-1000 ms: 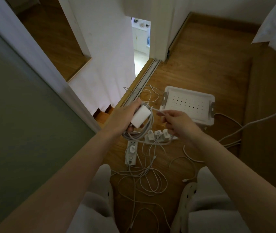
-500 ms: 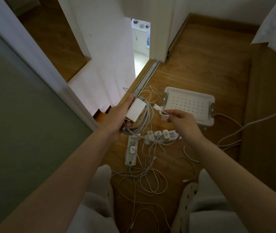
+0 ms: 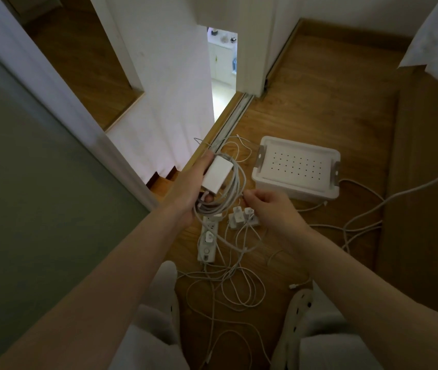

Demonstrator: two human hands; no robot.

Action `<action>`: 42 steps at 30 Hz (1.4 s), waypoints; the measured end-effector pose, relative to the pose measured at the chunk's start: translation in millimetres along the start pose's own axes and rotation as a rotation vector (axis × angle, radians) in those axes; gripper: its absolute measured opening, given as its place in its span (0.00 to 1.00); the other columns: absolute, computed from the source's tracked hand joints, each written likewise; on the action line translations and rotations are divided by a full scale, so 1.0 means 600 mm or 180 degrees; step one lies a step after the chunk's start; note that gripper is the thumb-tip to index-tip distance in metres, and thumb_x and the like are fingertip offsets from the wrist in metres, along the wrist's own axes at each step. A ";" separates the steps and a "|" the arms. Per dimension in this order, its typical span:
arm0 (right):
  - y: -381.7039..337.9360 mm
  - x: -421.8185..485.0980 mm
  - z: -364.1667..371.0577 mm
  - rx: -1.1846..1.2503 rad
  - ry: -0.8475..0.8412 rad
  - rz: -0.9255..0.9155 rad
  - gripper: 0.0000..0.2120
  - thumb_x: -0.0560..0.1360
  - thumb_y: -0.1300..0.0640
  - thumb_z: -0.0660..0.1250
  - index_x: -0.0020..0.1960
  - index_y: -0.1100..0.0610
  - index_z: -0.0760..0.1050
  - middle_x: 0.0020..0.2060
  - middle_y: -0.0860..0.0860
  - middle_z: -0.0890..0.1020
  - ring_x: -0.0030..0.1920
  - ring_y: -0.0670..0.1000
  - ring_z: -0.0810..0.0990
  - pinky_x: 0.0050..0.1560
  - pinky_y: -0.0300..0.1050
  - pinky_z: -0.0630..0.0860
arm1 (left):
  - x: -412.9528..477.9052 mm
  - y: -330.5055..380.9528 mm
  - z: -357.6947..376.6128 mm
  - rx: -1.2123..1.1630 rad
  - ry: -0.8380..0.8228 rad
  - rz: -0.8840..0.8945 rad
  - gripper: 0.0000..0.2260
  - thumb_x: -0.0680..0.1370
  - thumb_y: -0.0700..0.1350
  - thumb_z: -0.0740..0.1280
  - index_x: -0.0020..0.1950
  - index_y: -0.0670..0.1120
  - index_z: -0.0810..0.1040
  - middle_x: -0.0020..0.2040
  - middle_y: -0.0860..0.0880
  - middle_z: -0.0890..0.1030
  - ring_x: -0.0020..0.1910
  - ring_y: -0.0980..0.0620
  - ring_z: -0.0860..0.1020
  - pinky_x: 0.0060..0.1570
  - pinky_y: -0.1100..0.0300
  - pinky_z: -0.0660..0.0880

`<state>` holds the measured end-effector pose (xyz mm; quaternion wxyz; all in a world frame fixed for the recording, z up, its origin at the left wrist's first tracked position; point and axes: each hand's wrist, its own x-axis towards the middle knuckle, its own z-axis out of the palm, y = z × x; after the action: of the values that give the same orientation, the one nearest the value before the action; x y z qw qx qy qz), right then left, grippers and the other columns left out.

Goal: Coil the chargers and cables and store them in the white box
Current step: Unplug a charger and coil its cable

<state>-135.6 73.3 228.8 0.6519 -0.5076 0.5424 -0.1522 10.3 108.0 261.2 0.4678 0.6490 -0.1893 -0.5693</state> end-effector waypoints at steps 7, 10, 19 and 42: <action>-0.008 -0.002 0.003 0.0274 -0.0533 -0.0041 0.12 0.79 0.53 0.60 0.43 0.52 0.81 0.32 0.48 0.76 0.32 0.46 0.66 0.35 0.40 0.64 | 0.001 -0.005 0.005 0.0244 0.0154 0.0051 0.20 0.78 0.60 0.59 0.45 0.46 0.80 0.37 0.47 0.82 0.36 0.50 0.80 0.44 0.56 0.78; -0.010 -0.010 0.012 0.0567 -0.0694 -0.0133 0.13 0.79 0.59 0.58 0.43 0.53 0.80 0.35 0.48 0.77 0.34 0.45 0.68 0.36 0.38 0.64 | 0.004 -0.007 0.010 0.0438 0.0355 0.0190 0.19 0.78 0.59 0.60 0.42 0.46 0.80 0.35 0.48 0.81 0.37 0.51 0.79 0.47 0.55 0.77; -0.009 -0.035 0.028 0.0394 -0.0081 -0.1310 0.18 0.77 0.58 0.64 0.62 0.49 0.60 0.49 0.50 0.78 0.46 0.42 0.79 0.45 0.35 0.76 | 0.009 -0.005 0.015 0.0807 0.0712 0.0433 0.17 0.79 0.58 0.58 0.40 0.48 0.75 0.40 0.46 0.79 0.38 0.51 0.78 0.42 0.58 0.76; -0.024 -0.064 0.024 -0.0308 0.0476 -0.2715 0.03 0.78 0.59 0.59 0.52 0.57 0.69 0.50 0.51 0.80 0.40 0.38 0.78 0.37 0.29 0.74 | 0.040 -0.031 0.007 0.0905 0.0774 0.0457 0.11 0.81 0.54 0.56 0.52 0.48 0.73 0.44 0.49 0.77 0.41 0.51 0.77 0.39 0.66 0.77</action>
<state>-131.8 102.9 260.6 0.4650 -0.7038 0.3363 -0.4187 7.8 96.6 232.6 0.4303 0.7573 -0.2558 -0.4194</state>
